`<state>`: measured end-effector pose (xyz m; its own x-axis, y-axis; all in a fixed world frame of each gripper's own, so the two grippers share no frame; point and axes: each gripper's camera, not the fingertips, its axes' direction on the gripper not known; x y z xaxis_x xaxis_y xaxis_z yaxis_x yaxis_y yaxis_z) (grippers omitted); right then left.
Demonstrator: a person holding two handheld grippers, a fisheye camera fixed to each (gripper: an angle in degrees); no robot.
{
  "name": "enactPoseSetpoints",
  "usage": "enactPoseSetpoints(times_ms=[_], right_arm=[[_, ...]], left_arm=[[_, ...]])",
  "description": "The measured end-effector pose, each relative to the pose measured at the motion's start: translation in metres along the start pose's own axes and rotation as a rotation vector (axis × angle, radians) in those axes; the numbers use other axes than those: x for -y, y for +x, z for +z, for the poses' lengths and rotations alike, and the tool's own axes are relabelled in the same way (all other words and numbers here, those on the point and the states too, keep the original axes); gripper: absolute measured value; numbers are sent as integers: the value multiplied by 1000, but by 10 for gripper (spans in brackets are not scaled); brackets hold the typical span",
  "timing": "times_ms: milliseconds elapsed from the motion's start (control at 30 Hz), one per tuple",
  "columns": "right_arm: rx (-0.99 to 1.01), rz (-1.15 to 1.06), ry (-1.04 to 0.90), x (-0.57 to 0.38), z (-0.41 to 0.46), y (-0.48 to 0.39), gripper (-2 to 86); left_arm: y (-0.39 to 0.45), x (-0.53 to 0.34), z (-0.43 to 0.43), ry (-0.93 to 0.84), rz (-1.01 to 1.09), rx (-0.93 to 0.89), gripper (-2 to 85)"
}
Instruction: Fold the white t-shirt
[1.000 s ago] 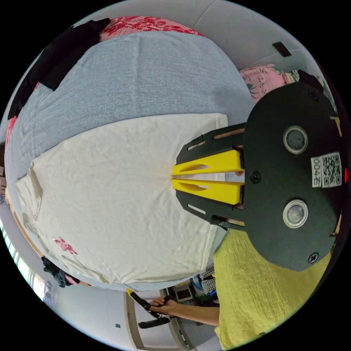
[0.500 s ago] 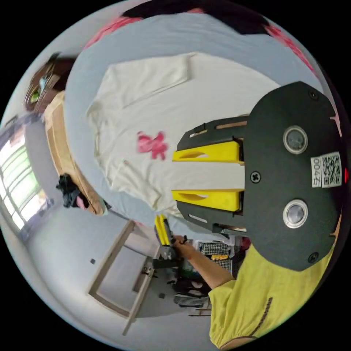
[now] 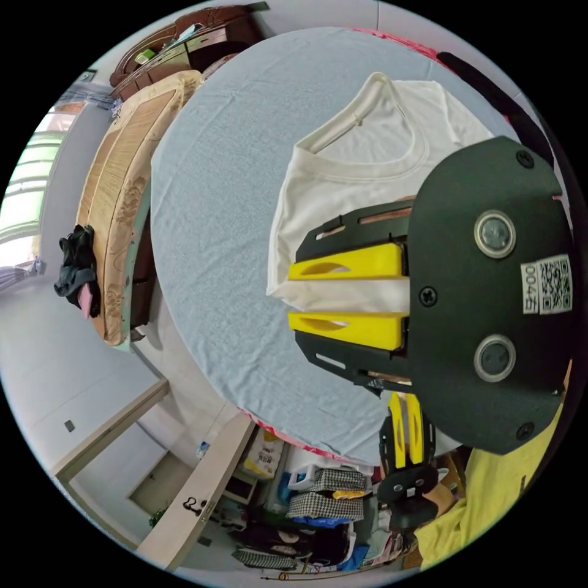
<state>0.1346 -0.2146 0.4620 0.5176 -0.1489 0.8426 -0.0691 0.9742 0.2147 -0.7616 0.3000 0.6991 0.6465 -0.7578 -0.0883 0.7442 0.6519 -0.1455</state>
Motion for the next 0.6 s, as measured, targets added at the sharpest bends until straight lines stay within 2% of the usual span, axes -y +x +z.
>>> enactPoseSetpoints(times_ms=[100,333,400,467,600], right_arm=[[-64,-6,-21,6,14,-11,6],[-21,81,-41,23,32,-16,-7],[29,109,10,16,23,-13,-8],[121,145,151,-5,-10,-9,-8],[187,156,223,-71,-57,-13,-8]], left_arm=[[-2,-7,4,-11,2,-6,33],[-13,-26,9,-37,-164,-29,26],[-14,-32,10,-18,-177,-38,25],[-15,-37,8,5,-183,-39,23],[-21,-58,-8,33,-210,-1,25]])
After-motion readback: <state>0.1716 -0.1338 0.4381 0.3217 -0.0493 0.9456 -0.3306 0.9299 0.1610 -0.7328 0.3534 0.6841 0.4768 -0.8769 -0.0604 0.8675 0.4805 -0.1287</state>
